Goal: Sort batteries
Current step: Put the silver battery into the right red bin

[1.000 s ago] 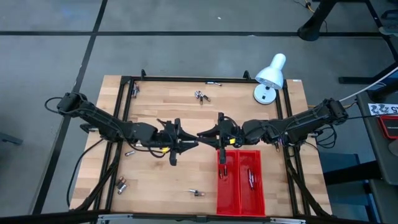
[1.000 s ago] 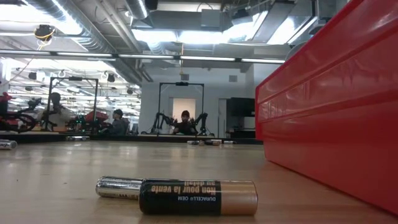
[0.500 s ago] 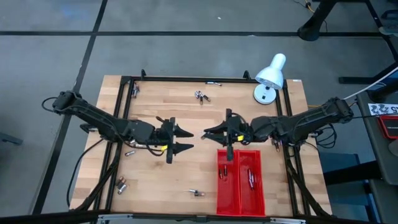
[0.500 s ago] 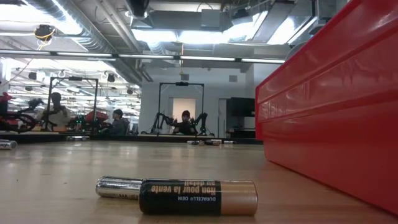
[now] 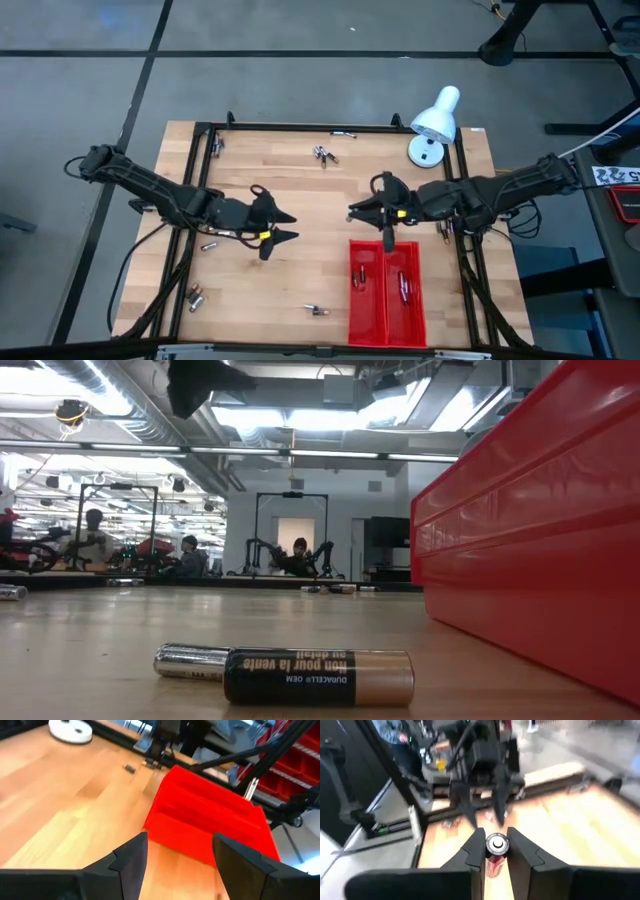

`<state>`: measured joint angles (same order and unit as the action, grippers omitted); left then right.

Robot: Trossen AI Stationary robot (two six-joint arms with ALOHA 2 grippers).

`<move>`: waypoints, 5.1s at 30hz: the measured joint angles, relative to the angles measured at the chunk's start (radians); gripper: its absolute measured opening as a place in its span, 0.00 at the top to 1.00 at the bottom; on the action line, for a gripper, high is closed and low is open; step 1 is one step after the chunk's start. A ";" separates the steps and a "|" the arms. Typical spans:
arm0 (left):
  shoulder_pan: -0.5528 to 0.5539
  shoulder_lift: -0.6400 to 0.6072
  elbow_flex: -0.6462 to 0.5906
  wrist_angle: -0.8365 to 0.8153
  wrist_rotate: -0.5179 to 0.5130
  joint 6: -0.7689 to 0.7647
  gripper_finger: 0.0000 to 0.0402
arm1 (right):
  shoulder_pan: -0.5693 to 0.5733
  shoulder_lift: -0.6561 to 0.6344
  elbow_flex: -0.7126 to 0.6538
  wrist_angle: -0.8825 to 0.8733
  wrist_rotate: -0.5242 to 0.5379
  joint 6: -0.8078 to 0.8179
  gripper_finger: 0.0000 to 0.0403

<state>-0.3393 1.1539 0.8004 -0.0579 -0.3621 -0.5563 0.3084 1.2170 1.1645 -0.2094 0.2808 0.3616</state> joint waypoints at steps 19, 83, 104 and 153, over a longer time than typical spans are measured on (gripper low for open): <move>0.020 0.001 -0.086 0.000 -0.001 -0.013 0.47 | 0.385 0.003 0.000 -0.604 -0.073 0.644 0.88; -0.124 0.069 -0.125 0.153 0.048 0.068 0.47 | 0.470 0.173 -0.001 -0.798 0.023 0.740 0.70; -0.214 0.462 -0.016 0.336 0.074 0.314 0.47 | 0.471 0.021 0.062 -0.777 0.300 0.597 0.57; -0.292 0.894 0.192 0.296 0.112 0.220 0.82 | 0.470 0.009 0.063 -0.790 0.330 0.476 0.57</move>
<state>-0.6309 2.0474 0.9920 0.2379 -0.2501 -0.3364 0.7780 1.2259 1.2270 -0.9993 0.6107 0.8379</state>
